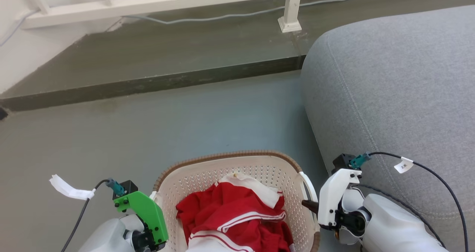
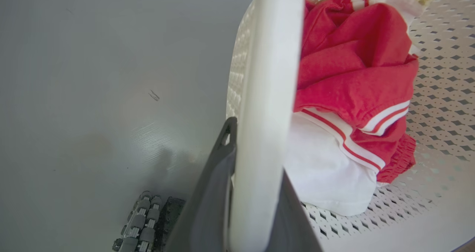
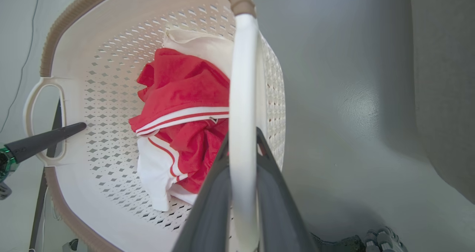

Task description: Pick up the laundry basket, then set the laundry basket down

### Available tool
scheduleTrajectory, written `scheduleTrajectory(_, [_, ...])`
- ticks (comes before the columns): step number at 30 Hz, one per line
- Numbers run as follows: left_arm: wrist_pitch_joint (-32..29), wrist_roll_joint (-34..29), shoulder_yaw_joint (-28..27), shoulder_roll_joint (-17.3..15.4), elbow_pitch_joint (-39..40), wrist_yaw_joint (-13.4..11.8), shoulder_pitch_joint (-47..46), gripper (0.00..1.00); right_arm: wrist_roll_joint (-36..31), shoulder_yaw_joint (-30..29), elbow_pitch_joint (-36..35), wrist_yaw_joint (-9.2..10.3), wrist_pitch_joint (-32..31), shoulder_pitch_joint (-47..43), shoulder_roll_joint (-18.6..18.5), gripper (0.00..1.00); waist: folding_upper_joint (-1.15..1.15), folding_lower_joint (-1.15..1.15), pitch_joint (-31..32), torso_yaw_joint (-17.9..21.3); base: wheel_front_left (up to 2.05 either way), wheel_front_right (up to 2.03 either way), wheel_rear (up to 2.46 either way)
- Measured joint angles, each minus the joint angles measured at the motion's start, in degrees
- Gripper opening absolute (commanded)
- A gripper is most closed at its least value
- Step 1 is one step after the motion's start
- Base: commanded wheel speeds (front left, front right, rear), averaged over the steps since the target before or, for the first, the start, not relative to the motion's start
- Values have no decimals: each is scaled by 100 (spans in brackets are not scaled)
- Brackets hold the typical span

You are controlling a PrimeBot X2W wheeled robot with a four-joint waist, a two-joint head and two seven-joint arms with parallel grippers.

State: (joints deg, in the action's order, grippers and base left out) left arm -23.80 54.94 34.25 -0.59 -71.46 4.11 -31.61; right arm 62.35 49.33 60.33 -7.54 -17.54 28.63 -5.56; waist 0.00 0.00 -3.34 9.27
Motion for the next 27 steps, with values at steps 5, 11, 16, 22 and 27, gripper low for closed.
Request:
scheduleTrajectory(5, [-88, 78, 19, 13, 1, 0, 31, 0, 23, 20, 92, -1, -69, 0, 7, 0, 0, 0, 152, 20, 0, 0, 0])
scheduleTrajectory(11, [-145, 86, 88, 14, 13, 0, 53, 0, 63, 49, 138, -1, -123, 0, 11, 0, 0, 0, 216, 35, 0, 0, 0])
scheduleTrajectory(16, [-178, 120, 96, 20, 24, -1, 99, 0, 67, 81, 168, -1, -172, 0, 14, 0, 0, 0, 256, 31, 0, 0, 0])
scheduleTrajectory(22, [-187, 130, 109, 21, 34, -8, 122, 0, 75, 100, 190, -1, -175, 0, 21, 0, 0, 0, 276, 27, 0, 0, 0])
scheduleTrajectory(27, [-187, 135, 121, 21, 36, -10, 135, 0, 115, 103, 205, -1, -175, 0, 27, 0, 0, 0, 281, 24, 0, 0, 0])
